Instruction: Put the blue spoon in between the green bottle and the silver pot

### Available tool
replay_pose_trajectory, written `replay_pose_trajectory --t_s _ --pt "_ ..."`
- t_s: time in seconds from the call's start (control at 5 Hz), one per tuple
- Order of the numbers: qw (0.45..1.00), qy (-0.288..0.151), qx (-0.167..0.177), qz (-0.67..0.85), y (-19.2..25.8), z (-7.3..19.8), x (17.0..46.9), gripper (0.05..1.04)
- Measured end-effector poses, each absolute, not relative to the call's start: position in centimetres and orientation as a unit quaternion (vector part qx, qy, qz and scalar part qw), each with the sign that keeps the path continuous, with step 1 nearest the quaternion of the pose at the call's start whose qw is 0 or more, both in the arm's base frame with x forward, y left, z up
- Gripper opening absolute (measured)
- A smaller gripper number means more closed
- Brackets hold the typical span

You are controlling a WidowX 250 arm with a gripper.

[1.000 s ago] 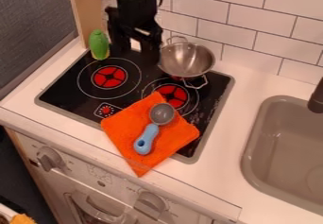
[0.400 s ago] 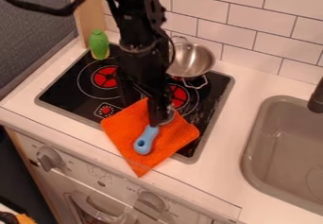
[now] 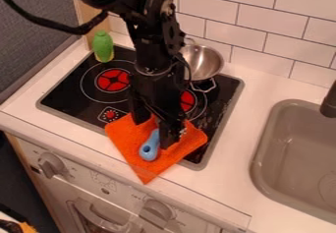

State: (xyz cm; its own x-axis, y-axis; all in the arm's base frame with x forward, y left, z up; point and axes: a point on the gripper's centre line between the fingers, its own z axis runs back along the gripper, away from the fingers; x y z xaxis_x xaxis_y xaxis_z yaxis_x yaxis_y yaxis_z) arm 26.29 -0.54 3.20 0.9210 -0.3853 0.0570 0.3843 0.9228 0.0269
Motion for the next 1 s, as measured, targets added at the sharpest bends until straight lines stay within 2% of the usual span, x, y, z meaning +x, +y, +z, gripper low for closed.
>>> replay_pose_trajectory --t_s 0.2,0.6,0.8,1.0 --pt "0.981 -0.020 0.013 -0.192 -0.5 2.3 26.2 0.948" --pt "0.981 -0.016 0.014 -0.193 -0.4 1.8 26.3 0.372" --pt "0.980 -0.014 0.010 -0.196 -0.6 1.8 26.2 0.316" --pt "0.981 -0.036 -0.002 -0.193 -0.9 4.0 26.8 0.316"
